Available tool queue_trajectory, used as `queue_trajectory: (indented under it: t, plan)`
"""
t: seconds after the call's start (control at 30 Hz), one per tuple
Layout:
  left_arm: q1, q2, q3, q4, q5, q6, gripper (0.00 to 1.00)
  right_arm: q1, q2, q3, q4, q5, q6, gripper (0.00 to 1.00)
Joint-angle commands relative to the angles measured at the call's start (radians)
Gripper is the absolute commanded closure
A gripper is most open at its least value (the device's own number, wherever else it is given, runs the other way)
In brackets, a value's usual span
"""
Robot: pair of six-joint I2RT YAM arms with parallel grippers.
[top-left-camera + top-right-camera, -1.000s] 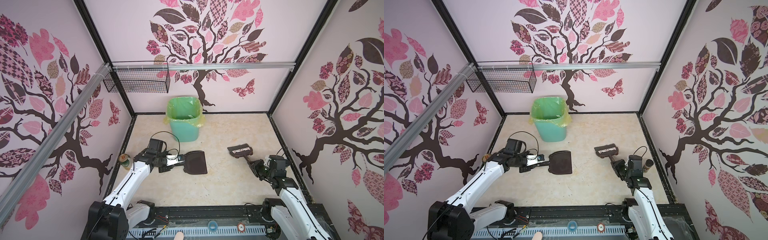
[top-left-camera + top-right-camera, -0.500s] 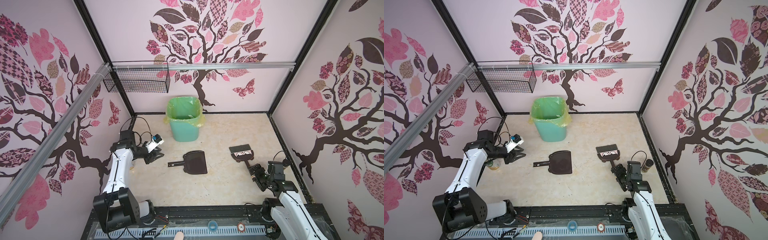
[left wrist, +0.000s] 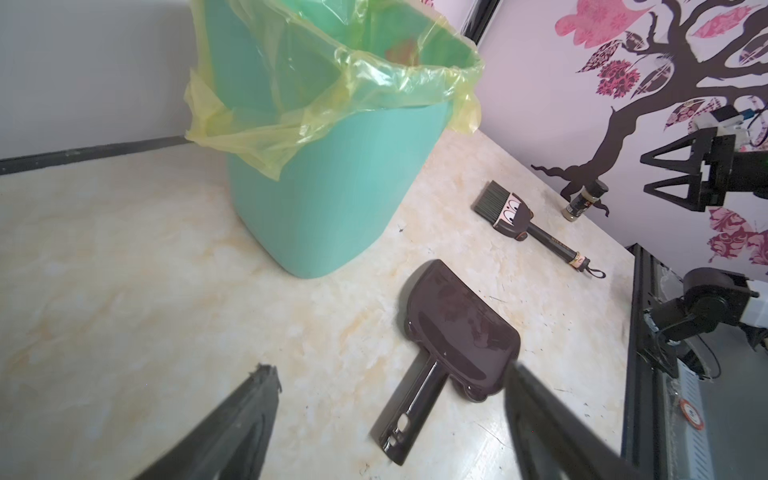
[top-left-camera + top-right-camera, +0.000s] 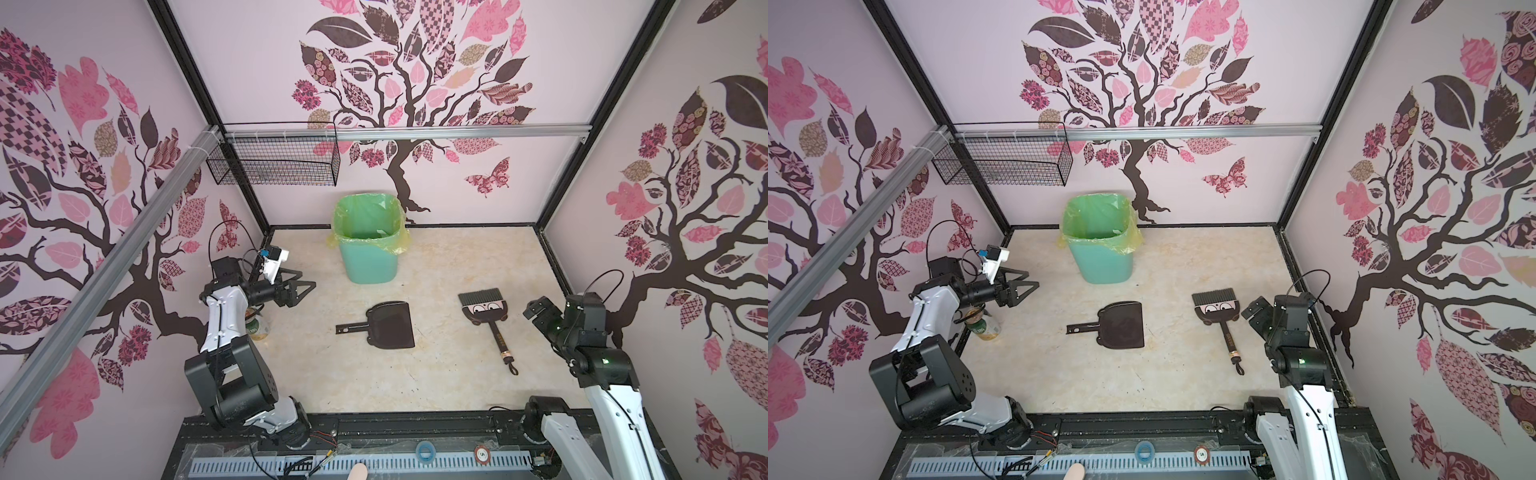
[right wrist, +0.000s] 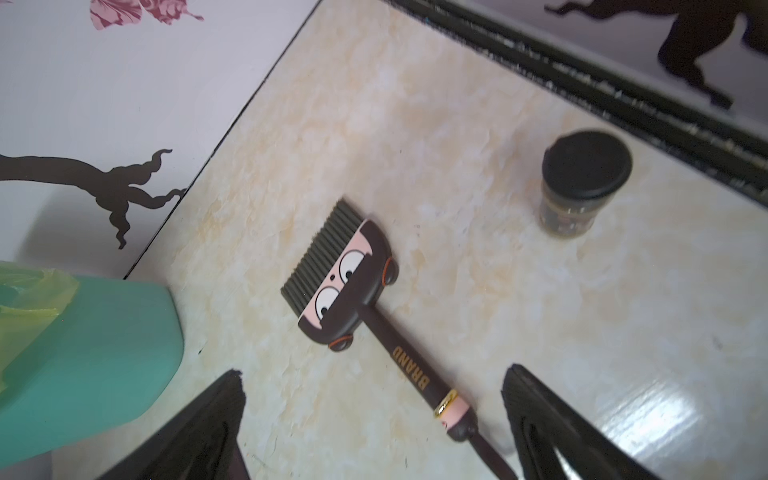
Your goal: Sweep away the paper scraps from the table
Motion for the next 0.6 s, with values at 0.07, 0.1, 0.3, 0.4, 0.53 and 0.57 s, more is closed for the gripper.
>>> queue_trajectory:
  t: [0.07, 0.1, 0.3, 0.4, 0.53, 0.57]
  plan:
    - [-0.067, -0.024, -0.392, 1.055, -0.249, -0.671, 0.02, -0.007, 0.101, -0.162, 0.518, 0.063, -0.285, 0.00]
    - [-0.097, -0.036, -0.457, 1.142, -0.355, -0.690, 0.02, -0.007, 0.110, -0.249, 0.684, 0.024, -0.341, 0.00]
    - [-0.309, -0.110, -0.619, 1.211, -0.908, -0.732, 0.03, 0.000, 0.284, -0.667, 1.481, 0.043, -0.435, 0.00]
    - [-0.375, -0.088, -0.666, 1.301, -1.049, -0.729, 0.06, 0.002, 0.405, -0.761, 1.750, 0.076, -0.436, 0.00]
    - [-0.379, -0.044, -0.580, 1.172, -1.088, -0.750, 0.07, 0.005, 0.534, -0.738, 1.880, 0.085, -0.431, 0.01]
    - [-0.373, -0.039, -0.574, 1.175, -1.082, -0.754, 0.06, 0.005, 0.595, -0.732, 1.948, 0.089, -0.428, 0.01]
